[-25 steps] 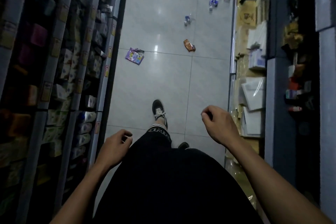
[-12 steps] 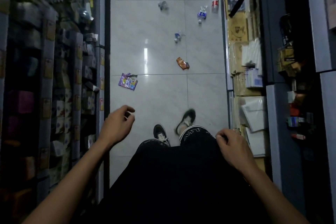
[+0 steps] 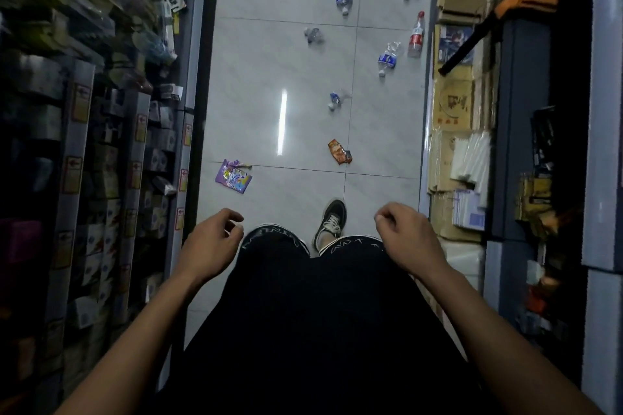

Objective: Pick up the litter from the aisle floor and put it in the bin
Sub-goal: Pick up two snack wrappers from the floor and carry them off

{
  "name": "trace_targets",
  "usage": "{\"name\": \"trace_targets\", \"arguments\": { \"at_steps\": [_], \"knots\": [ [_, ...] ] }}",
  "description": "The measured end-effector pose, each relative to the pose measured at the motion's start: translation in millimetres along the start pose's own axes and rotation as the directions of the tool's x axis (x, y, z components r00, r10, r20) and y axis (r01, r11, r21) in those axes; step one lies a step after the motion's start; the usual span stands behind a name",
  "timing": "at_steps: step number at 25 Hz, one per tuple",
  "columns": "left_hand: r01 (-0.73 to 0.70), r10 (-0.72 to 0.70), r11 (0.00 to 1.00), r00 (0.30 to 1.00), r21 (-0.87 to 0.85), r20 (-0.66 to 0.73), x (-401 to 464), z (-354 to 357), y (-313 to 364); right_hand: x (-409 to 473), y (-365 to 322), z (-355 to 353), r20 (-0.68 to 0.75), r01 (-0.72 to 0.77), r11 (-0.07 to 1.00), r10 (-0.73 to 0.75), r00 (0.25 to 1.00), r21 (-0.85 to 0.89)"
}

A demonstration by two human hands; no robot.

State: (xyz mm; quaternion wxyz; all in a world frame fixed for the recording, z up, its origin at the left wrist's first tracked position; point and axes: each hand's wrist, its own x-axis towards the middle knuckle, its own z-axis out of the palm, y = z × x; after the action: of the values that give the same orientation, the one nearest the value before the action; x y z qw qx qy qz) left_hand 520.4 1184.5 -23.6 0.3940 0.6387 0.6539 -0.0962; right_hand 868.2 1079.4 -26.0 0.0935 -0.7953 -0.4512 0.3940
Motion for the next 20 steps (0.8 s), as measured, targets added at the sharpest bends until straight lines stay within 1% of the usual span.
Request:
{"name": "trace_targets", "arguments": {
  "at_steps": [2, 6, 10, 13, 17, 20],
  "knots": [
    [0.04, -0.039, 0.999, 0.999, -0.023, 0.012, 5.1, -3.5, 4.5, 37.4, -16.0, -16.1, 0.005, 0.021, 1.0, -0.021, 1.0, -0.009],
    [0.08, -0.079, 0.995, 0.997, -0.057, 0.02, 37.1, -18.9, 1.6, 89.2, -41.9, -23.5, 0.074, -0.007, 0.998, 0.011, 0.997, -0.059],
    [0.036, -0.035, 0.998, 0.999, -0.048, 0.022, 100.3, -29.1, 5.0, 131.8, -52.8, -10.3, 0.124, -0.04, 0.992, 0.055, 0.991, -0.116],
    [-0.005, 0.006, 1.0, 0.998, -0.017, 0.059, 161.6, -18.8, 18.0, 169.1, -49.4, 11.3, 0.165, -0.081, 0.987, 0.104, 0.981, -0.142],
    [-0.009, 0.006, 1.0, 0.995, 0.026, 0.1, 256.6, 33.4, 26.9, 247.1, -15.4, 69.6, 0.246, -0.144, 0.98, 0.173, 0.954, -0.134],
    [-0.016, 0.01, 0.999, 0.992, 0.047, 0.122, 342.9, 117.8, 23.4, 337.3, 44.9, 145.6, 0.297, -0.236, 0.966, 0.257, 0.92, -0.105]
  ]
}}
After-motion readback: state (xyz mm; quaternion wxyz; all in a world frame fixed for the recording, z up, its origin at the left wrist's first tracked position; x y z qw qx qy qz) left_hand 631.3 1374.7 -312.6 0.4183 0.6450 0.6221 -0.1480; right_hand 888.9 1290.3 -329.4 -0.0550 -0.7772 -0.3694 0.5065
